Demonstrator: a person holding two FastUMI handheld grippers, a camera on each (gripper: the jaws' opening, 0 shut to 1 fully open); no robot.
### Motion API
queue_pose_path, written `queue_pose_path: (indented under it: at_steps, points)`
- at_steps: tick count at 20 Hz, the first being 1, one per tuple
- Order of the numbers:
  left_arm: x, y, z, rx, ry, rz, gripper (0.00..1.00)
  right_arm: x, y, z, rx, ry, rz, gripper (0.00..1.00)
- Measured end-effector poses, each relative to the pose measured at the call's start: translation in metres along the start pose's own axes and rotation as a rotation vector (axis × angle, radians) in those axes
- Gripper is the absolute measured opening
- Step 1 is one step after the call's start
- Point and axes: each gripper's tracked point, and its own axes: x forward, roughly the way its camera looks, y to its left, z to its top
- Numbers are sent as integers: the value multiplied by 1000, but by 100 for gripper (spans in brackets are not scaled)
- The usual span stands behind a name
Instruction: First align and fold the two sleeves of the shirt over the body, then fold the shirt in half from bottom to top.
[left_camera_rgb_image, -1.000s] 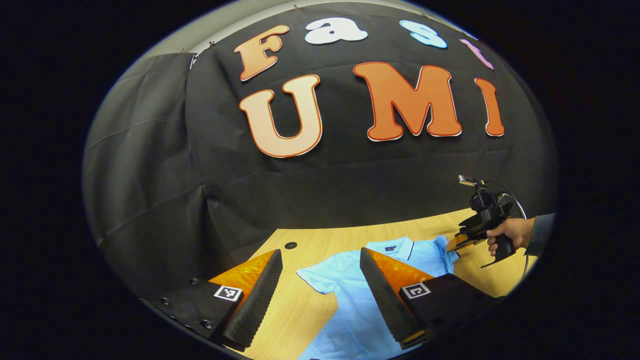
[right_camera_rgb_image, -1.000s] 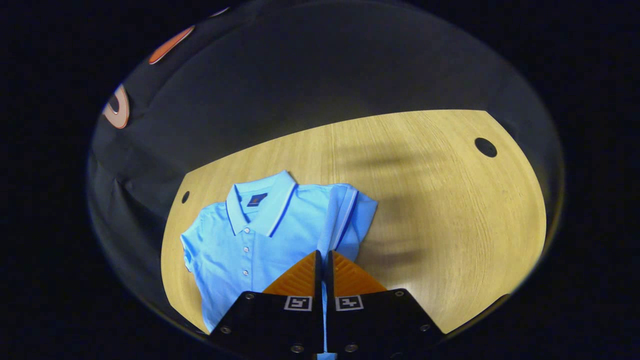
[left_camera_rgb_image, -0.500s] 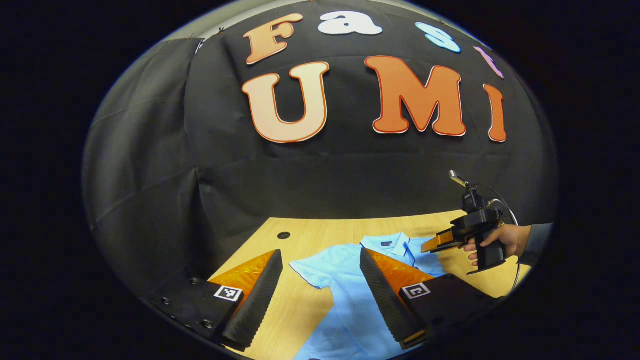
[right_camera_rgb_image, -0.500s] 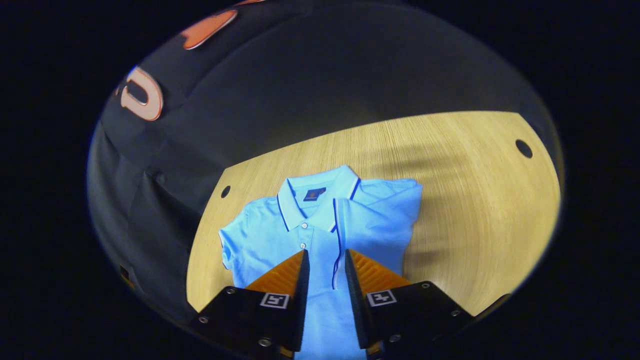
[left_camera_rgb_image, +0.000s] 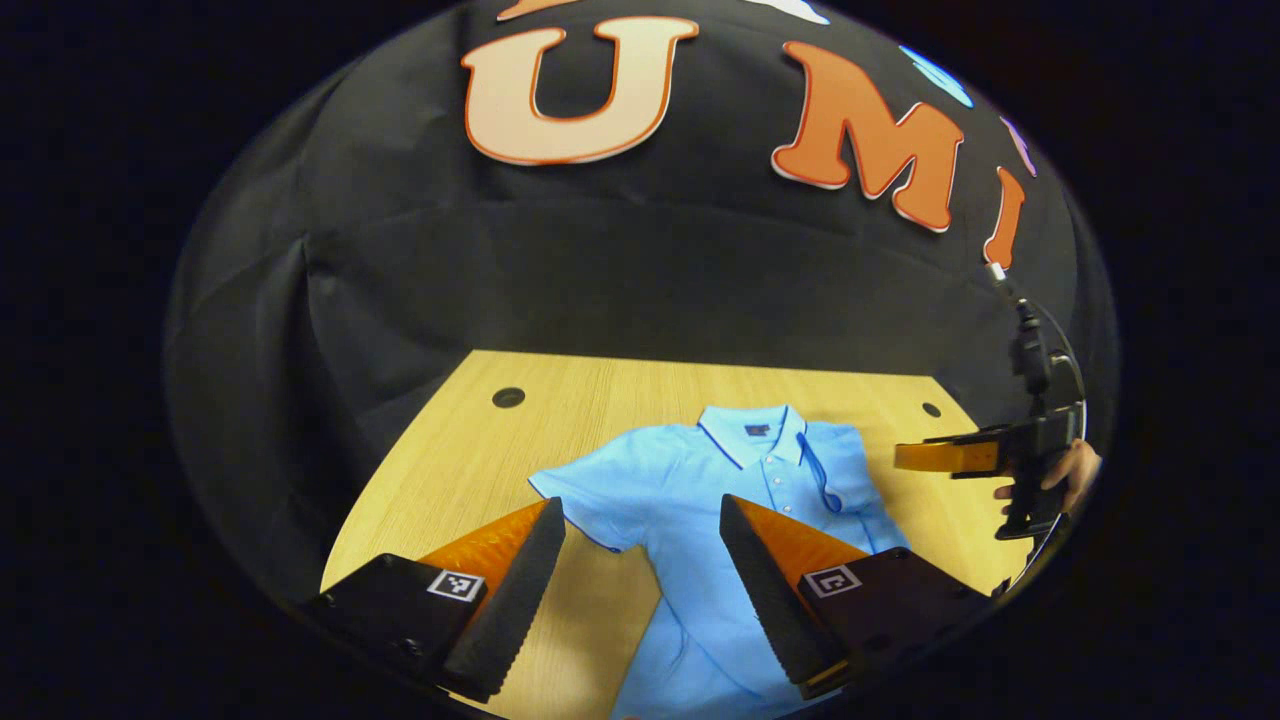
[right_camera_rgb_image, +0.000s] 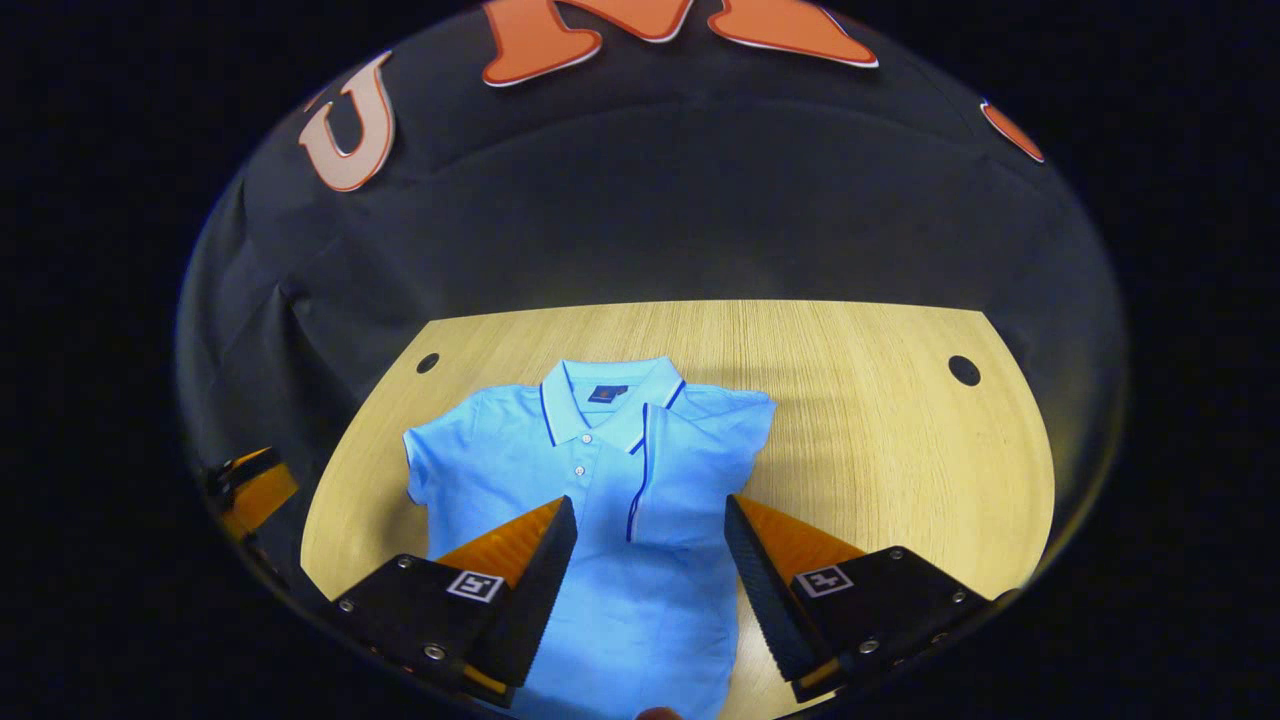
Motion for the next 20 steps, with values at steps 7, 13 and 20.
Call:
queue_pose_path:
  at_steps: [7,13,20]
  points:
    - [83,39,-35,10,209,-7,97,-51,-7,-32,17,-47,-136,98]
    - [136,54,-62,-32,352,4,97,-88,-15,-56,82,-79,-222,98]
    - [175,73,-81,-71,456,89,96,-110,-27,-86,112,-47,-290,98]
